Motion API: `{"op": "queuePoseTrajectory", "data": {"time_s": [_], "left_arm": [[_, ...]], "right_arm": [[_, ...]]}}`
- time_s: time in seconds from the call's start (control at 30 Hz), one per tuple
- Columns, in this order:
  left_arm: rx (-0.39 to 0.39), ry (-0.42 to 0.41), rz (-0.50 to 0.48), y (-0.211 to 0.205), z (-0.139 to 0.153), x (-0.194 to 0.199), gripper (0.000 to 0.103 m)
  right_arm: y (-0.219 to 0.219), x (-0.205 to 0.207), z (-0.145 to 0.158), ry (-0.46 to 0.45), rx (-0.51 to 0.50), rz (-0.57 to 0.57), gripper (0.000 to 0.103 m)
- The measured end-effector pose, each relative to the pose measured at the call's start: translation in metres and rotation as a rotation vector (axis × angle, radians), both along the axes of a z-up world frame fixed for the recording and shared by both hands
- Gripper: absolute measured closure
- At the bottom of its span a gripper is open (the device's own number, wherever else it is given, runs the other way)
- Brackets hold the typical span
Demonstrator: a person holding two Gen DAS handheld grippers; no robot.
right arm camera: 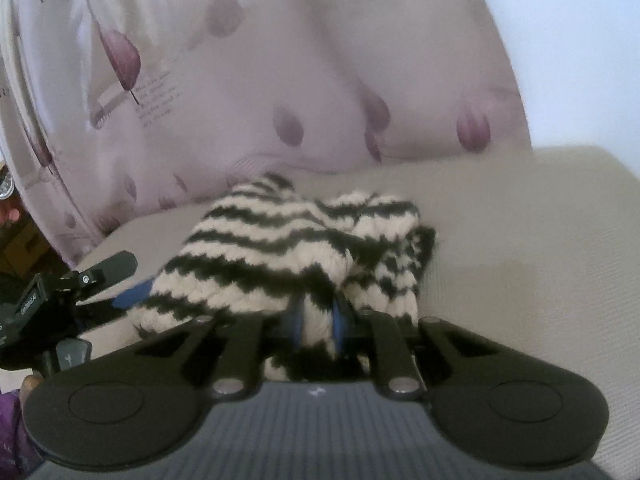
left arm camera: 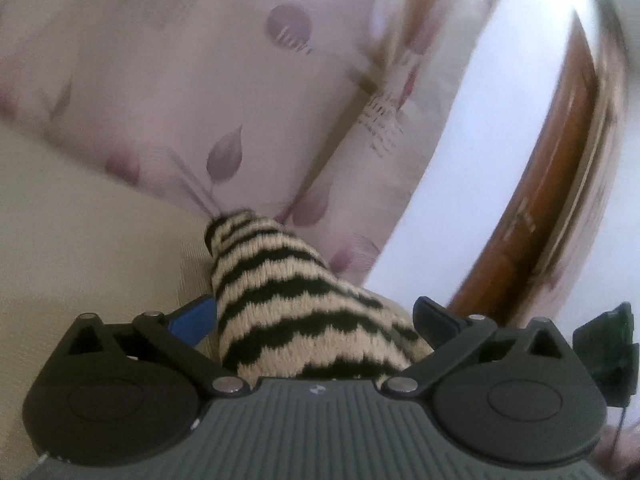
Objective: Fold small clothes
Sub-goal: 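Press the folded cardigan bundle with the left gripper while the right gripper holds it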
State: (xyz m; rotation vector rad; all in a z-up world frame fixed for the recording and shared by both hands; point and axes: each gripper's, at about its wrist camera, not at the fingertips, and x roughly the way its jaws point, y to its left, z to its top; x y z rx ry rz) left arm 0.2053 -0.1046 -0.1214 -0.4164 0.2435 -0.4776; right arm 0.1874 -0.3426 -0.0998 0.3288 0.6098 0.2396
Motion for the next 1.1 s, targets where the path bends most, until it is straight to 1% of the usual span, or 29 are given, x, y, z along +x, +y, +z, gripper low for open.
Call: {"op": "queuePoseTrajectory", "data": {"time_s": [0.03,0.07,0.1,0.13,0.17,0.2,0.23,0.27,0.3,0.33,0.37,0.4,0.5,0.57,0.6,0.63,0.7,0.73,0.8,0.87,0.93,0.97,1.0,1.03,1.07,1.1], "left_arm": [[0.045,-0.043,0.024,-0.005,0.005,-0.006,0.0],[0.09,-0.078,0.047,-0.01,0.01,-0.009,0.001],[0.144,-0.102,0.066,-0.016,0.015,-0.011,0.002],[0.175,-0.106,0.06,-0.022,0.02,-0.009,0.009],[0.19,-0.103,0.033,-0.026,0.022,-0.005,0.016],[0.2,-0.093,0.007,-0.028,0.023,-0.003,0.018],[0.222,-0.084,-0.02,-0.034,0.023,0.001,0.024],[0.249,-0.084,-0.041,-0.038,0.02,0.004,0.035],[0.29,-0.076,-0.067,-0.044,0.015,0.008,0.042],[0.315,-0.064,-0.077,-0.048,0.009,0.011,0.05],[0.313,-0.061,-0.084,-0.049,0.002,0.013,0.049],[0.301,-0.063,-0.095,-0.047,-0.002,0.013,0.049],[0.263,-0.037,-0.124,-0.041,-0.005,0.019,0.049],[0.238,-0.018,-0.141,-0.038,-0.006,0.021,0.049],[0.231,-0.017,-0.141,-0.036,-0.007,0.022,0.049],[0.229,-0.016,-0.145,-0.036,-0.007,0.021,0.049],[0.23,-0.018,-0.154,-0.037,-0.007,0.02,0.045],[0.234,-0.02,-0.154,-0.039,-0.006,0.02,0.043],[0.233,-0.026,-0.155,-0.04,-0.005,0.018,0.039],[0.226,-0.028,-0.155,-0.039,-0.005,0.017,0.032],[0.226,-0.035,-0.151,-0.041,-0.005,0.017,0.027],[0.227,-0.04,-0.147,-0.041,-0.004,0.015,0.022],[0.232,-0.033,-0.14,-0.041,-0.003,0.014,0.018],[0.237,-0.04,-0.131,-0.041,-0.002,0.012,0.009],[0.241,-0.046,-0.114,-0.041,-0.002,0.01,0.002],[0.243,-0.052,-0.083,-0.04,-0.001,0.007,0.0]], "right_arm": [[0.001,0.003,-0.009,0.024,-0.025,0.009,0.089],[-0.002,0.004,-0.017,0.03,-0.018,0.008,0.09],[-0.009,0.004,-0.022,0.025,0.043,-0.003,0.09],[-0.012,0.004,-0.023,0.021,0.072,-0.014,0.09],[-0.012,0.002,-0.023,0.012,0.072,-0.02,0.09],[-0.01,0.001,-0.021,0.002,0.074,-0.02,0.09],[-0.01,-0.004,-0.016,-0.016,0.091,-0.022,0.089],[-0.01,-0.006,-0.012,-0.024,0.092,-0.026,0.089],[-0.009,-0.006,-0.009,-0.028,0.07,-0.03,0.089],[-0.009,-0.003,-0.009,-0.019,0.028,-0.043,0.089],[-0.012,-0.001,-0.012,-0.005,0.009,-0.052,0.089],[-0.016,-0.001,-0.014,0.003,0.016,-0.056,0.088],[-0.034,-0.004,-0.014,0.012,0.159,-0.047,0.088],[-0.042,-0.011,-0.001,-0.024,0.215,-0.095,0.085],[-0.043,-0.013,0.009,-0.058,0.205,-0.118,0.085],[-0.039,-0.016,0.026,-0.115,0.165,-0.129,0.083],[-0.024,-0.009,0.055,-0.196,0.094,-0.082,0.082],[-0.013,0.001,0.066,-0.208,0.06,-0.042,0.082],[0.009,0.027,0.077,-0.195,-0.011,0.022,0.082],[0.033,0.063,0.079,-0.162,-0.101,0.086,0.082],[0.049,0.1,0.074,-0.124,-0.139,0.135,0.082],[0.055,0.116,0.07,-0.095,-0.146,0.158,0.082],[0.06,0.13,0.063,-0.057,-0.161,0.181,0.082],[0.068,0.147,0.05,0.006,-0.191,0.212,0.082],[0.073,0.155,0.036,0.072,-0.239,0.243,0.083],[0.08,0.163,0.022,0.108,-0.31,0.261,0.085]]}}
